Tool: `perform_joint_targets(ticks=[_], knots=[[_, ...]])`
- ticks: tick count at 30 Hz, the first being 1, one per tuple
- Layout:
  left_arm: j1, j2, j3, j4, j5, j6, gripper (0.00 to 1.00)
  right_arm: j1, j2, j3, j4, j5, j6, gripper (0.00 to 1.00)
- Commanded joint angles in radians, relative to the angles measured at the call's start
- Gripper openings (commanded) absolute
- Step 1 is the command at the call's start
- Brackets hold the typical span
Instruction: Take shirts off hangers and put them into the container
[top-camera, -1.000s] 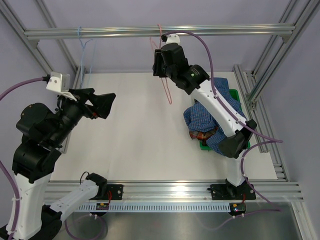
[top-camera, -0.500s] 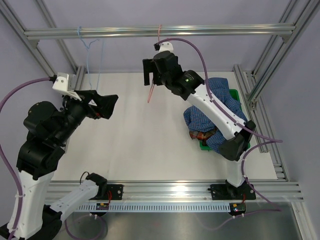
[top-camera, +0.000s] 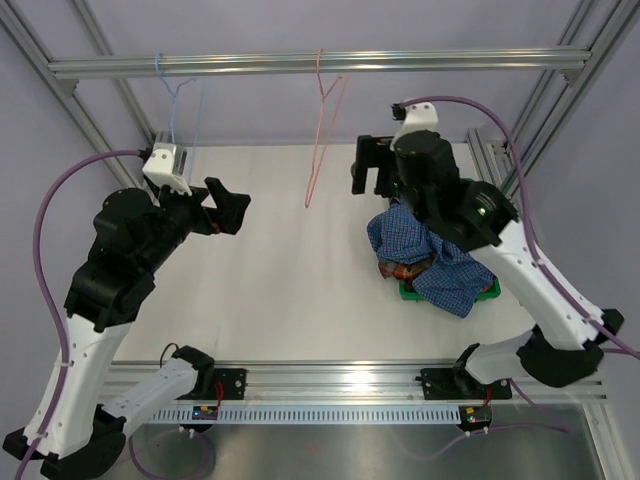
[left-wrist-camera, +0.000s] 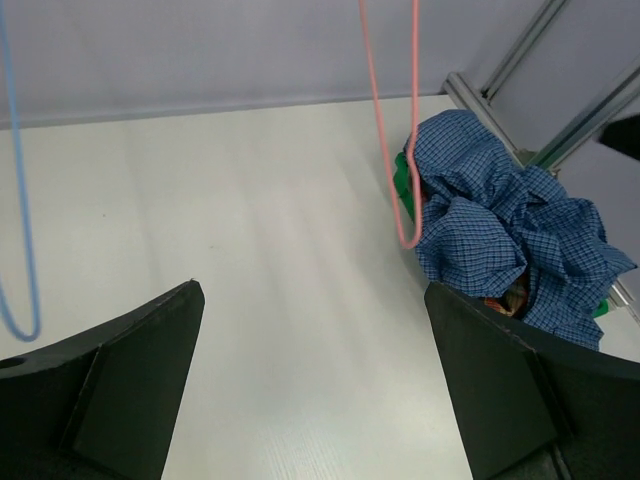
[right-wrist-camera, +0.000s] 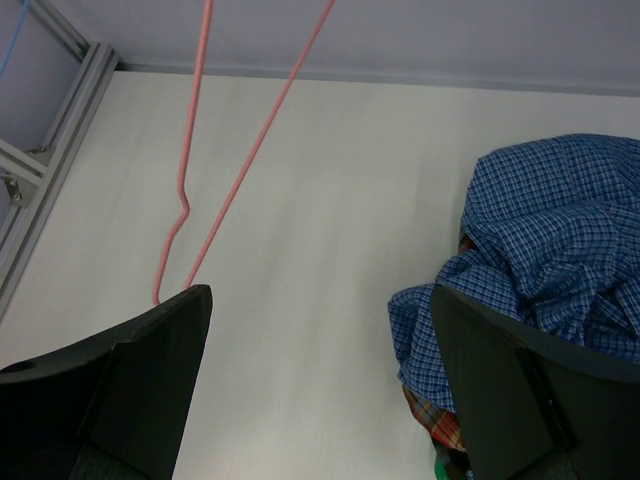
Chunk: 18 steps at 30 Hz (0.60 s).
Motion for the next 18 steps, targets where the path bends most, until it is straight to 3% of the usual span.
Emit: perform_joint_targets(ticks=[1,7,10,18], knots=[[-0.001,0.008,-0.031,0.046,-0.062,-0.008,0.99,0.01,-0.115,-0.144,-0.084,0.088,0.065,0.99],[-0.066,0.032,-0.137,0.08,-0.209,-0.048,0.99,0.01,-0.326,-0.456,-0.152,0.183,0.186,1.0],[-0.112,0.054,-0.178,0.098,-0.294,-0.071,0.99,0.009,-0.399,-0.555,-0.174,0.214,0.233,0.99],[-0.115,0.011,-0.25,0.134,-0.323,-0.109,0.99,0.006,-0.567,-0.701,-0.086,0.134,0.276,0.99]])
